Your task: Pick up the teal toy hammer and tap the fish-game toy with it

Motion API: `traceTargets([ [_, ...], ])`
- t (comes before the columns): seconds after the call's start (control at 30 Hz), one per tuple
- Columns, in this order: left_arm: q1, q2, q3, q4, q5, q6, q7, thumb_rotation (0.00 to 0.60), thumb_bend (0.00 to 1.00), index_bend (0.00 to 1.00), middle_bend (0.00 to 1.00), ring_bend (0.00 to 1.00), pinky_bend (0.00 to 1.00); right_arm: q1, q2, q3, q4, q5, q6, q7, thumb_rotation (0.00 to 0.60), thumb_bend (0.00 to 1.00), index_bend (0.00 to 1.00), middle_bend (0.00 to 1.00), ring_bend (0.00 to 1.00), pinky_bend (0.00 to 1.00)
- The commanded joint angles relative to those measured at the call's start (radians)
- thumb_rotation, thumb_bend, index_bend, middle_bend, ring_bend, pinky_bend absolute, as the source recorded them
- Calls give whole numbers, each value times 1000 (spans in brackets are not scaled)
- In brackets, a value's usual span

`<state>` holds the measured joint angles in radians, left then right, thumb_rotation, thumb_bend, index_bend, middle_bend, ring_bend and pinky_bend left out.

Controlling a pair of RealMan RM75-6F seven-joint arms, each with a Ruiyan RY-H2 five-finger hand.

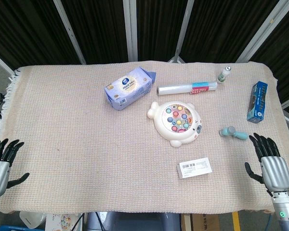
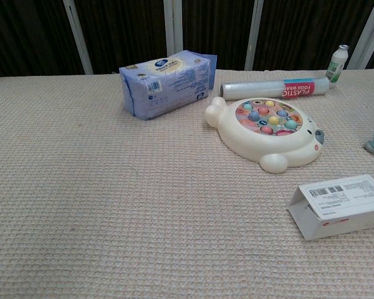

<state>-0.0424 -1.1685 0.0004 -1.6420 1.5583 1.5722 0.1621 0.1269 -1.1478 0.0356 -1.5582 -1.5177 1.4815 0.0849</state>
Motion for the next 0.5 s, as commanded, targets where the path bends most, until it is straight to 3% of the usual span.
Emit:
traceTargets([
  [0.03,2,-3,-1,3,-3,-3,-3,600,103,166,102,0,0,1,-2,3,-3,1,-2,-1,600,429,0,57,0,25],
  [0.37,2,0,-5,-9,3,1,2,600,103,164,102,0,0,27,20,28,-1,23,-51,33,600,430,0,57,0,25],
  [0.5,-1,8,-8,-17,7,0,8,600,103,164,103,0,0,76,56,52,0,49,-134,72,600,429,0,74,0,25],
])
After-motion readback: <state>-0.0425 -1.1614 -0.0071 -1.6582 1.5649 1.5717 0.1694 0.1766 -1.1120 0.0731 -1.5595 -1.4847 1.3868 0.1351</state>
